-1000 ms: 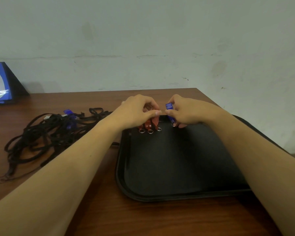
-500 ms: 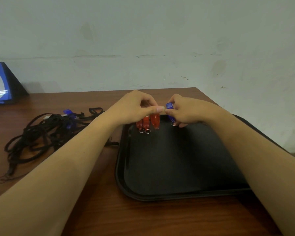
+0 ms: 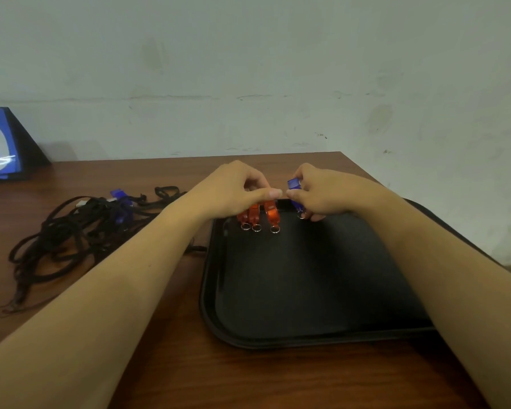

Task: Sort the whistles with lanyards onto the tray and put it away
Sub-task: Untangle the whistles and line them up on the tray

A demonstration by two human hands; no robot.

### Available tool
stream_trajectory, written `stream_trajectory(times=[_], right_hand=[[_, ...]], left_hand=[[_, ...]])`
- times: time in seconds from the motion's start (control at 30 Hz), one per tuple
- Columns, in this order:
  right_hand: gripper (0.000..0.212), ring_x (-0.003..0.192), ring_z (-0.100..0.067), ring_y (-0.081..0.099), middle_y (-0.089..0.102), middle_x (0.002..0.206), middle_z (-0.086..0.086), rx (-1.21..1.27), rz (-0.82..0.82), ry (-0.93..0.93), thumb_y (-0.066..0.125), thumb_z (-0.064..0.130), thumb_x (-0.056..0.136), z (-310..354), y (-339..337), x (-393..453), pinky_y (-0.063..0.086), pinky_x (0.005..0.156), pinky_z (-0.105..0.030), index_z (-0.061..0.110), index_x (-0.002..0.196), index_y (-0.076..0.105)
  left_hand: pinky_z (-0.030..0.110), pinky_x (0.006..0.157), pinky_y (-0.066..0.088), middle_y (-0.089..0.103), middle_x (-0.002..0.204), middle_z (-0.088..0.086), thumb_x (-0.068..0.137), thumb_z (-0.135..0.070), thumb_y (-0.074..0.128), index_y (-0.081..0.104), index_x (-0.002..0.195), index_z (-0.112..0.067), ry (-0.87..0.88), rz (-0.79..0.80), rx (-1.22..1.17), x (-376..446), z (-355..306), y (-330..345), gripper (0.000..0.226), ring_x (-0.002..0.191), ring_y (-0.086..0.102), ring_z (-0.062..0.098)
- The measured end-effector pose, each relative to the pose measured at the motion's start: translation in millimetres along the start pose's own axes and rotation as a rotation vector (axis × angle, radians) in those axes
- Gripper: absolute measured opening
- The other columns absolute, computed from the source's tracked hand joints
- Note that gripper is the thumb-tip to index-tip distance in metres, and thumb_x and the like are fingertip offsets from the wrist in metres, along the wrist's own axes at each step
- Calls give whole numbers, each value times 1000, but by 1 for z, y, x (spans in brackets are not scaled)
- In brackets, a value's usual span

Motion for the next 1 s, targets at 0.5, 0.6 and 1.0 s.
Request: stream_trajectory(times=[0.5, 0.6, 1.0], right_hand=[[39, 90, -21, 74, 71, 97, -9, 62, 42, -26, 48, 34, 106, 5, 6, 1, 63, 81, -35, 14, 138, 36], [37, 87, -17, 73, 71, 96, -8, 59, 48, -28, 48, 34, 107, 5, 7, 0, 62, 72, -28, 14, 136, 36], [38, 87, -19, 74, 71, 93, -7, 29, 35, -22, 48, 35, 106, 4, 6, 1, 61, 72, -28, 14, 137, 37]], left_hand=[[42, 93, 51, 59, 88, -21, 96, -43, 63, 62, 98, -38, -24, -48, 117, 5, 7, 1, 6, 86, 57, 0], [50, 99, 47, 58, 85, -23, 97, -40, 61, 62, 97, -40, -32, -55, 138, 6, 5, 3, 2, 88, 59, 5], [52, 100, 46, 56, 86, -23, 99, -36, 60, 64, 101, -38, -58, -45, 144, 7, 6, 6, 5, 77, 50, -1]])
Point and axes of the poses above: each hand's wrist, its own x-axis towards the middle knuckle, its own y-axis out of the palm, z = x × y, the point moved 10 cm from there along x, towards the middle knuckle
